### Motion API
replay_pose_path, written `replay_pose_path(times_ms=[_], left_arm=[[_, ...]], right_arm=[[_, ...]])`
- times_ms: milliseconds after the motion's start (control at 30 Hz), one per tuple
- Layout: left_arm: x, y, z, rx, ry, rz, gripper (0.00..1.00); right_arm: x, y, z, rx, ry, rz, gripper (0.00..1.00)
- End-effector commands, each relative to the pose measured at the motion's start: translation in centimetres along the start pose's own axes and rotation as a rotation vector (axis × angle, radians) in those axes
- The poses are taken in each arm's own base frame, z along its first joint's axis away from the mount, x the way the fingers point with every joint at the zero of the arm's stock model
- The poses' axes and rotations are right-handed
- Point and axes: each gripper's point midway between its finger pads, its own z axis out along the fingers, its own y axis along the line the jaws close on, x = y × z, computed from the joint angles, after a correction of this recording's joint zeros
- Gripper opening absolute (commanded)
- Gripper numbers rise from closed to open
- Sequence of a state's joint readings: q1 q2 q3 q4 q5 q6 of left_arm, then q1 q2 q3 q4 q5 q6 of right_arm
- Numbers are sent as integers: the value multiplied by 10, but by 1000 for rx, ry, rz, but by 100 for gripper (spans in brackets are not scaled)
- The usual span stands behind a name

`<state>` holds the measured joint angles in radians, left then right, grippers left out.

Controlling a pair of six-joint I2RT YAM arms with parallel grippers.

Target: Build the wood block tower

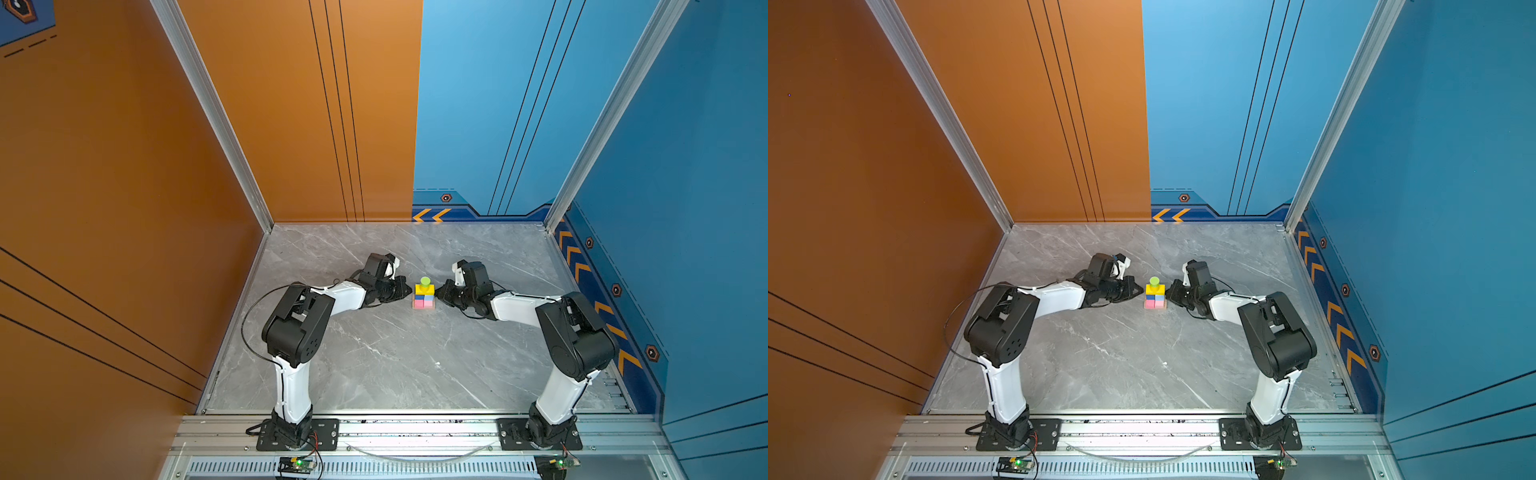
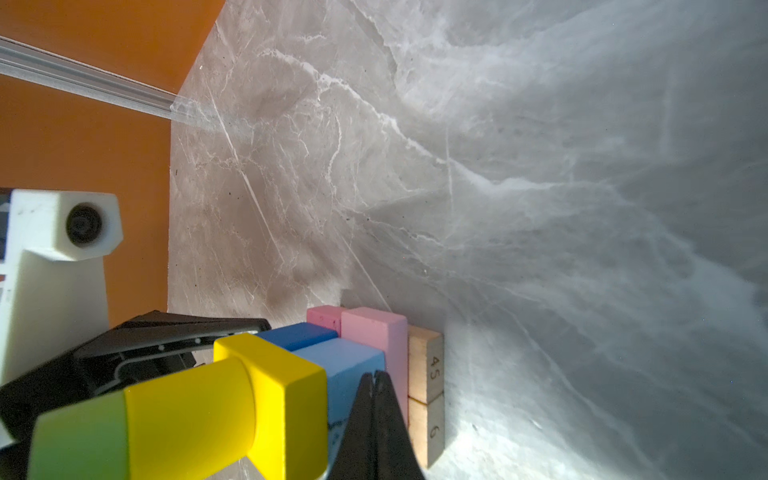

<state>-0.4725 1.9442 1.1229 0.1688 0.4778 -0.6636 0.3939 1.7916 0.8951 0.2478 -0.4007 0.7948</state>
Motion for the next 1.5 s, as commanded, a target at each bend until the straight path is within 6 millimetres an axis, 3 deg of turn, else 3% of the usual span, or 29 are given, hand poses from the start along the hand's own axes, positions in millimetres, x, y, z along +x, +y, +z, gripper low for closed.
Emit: replay_pose_path(times_ms=[0, 367, 667, 933, 967, 1133, 1200, 1333, 1367, 1433, 1467], left_arm=[[0, -11, 4, 36, 18, 7, 0], [-2, -6, -1, 15, 10, 4, 0], [-9, 4, -25, -29, -30, -2, 0], [-21, 4, -68, -78, -108, 19, 0], [-15, 9, -73, -97, -105, 14, 0], [-24, 10, -115, -160, -180, 41, 0], [-27, 14, -138, -205, -222, 57, 9], [-32, 25, -190, -303, -330, 83, 37], [-33, 28, -201, -323, -356, 91, 45], [-27, 43, -223, -403, -379, 88, 62], [-25, 48, -232, -434, -392, 90, 66]], right_arm=[[-1, 8, 3, -27, 5, 6, 0], [-1, 2, -1, -13, 3, 14, 0], [-3, -7, -20, 11, -20, 18, 0], [-8, -15, -57, 44, -71, 10, 0], [-9, -15, -64, 53, -82, 4, 0], [-20, -14, -101, 55, -144, -12, 0], [-26, -16, -120, 75, -175, -27, 0], [-32, -26, -158, 135, -232, -63, 13], [-34, -29, -166, 149, -247, -68, 23], [-37, -39, -184, 194, -281, -75, 57], [-39, -42, -193, 209, -300, -79, 67]])
